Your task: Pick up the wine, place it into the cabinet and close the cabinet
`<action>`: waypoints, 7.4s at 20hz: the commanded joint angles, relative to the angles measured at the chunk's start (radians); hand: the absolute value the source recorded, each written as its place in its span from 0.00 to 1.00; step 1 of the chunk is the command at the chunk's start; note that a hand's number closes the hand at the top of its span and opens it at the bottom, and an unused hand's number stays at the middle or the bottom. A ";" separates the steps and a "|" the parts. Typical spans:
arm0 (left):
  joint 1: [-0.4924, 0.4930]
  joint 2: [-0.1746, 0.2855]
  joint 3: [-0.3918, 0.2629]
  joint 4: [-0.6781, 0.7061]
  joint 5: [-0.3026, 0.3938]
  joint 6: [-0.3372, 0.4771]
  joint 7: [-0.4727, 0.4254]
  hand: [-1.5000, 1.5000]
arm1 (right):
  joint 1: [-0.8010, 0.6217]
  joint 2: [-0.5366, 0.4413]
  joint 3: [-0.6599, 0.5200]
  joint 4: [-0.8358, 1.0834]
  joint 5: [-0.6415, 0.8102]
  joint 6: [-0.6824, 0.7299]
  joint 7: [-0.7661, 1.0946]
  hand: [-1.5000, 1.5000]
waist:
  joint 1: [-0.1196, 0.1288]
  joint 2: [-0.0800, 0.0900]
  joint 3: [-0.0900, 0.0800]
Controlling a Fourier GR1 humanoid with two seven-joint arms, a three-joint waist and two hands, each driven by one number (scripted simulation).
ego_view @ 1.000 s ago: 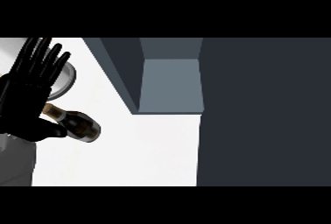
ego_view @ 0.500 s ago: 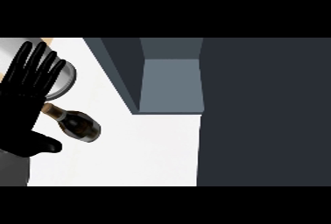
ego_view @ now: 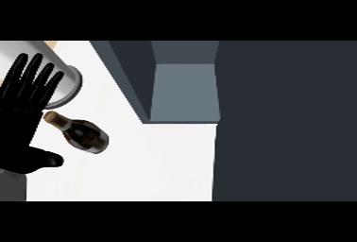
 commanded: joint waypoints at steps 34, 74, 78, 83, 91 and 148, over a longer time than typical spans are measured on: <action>-0.004 0.161 0.148 0.747 -0.215 -0.340 -0.488 0.00 | -0.052 0.044 0.033 -0.071 0.055 -0.005 0.083 0.00 | -0.003 0.001 0.000; -0.275 0.143 0.098 1.610 -0.460 -0.386 -1.073 0.00 | -0.019 0.073 0.062 -0.072 0.082 0.013 0.066 0.00 | -0.024 0.008 -0.003; -0.281 0.136 0.096 1.618 -0.455 -0.428 -1.072 0.00 | -0.046 0.054 0.015 -0.021 0.049 0.025 0.054 0.00 | -0.024 0.010 -0.003; -0.303 0.161 0.117 1.629 -0.433 -0.458 -1.043 0.00 | -0.097 0.034 -0.027 -0.015 0.016 0.016 0.074 0.00 | -0.021 0.010 -0.003; -0.259 0.127 0.081 1.629 -0.467 -0.479 -1.096 1.00 | -0.059 0.039 -0.014 0.005 0.049 0.046 0.021 0.00 | -0.025 0.011 -0.004; 0.072 -0.215 -0.503 0.115 -0.180 0.449 -0.396 1.00 | -0.010 0.091 0.022 0.079 0.123 0.063 -0.042 0.00 | -0.003 0.001 0.000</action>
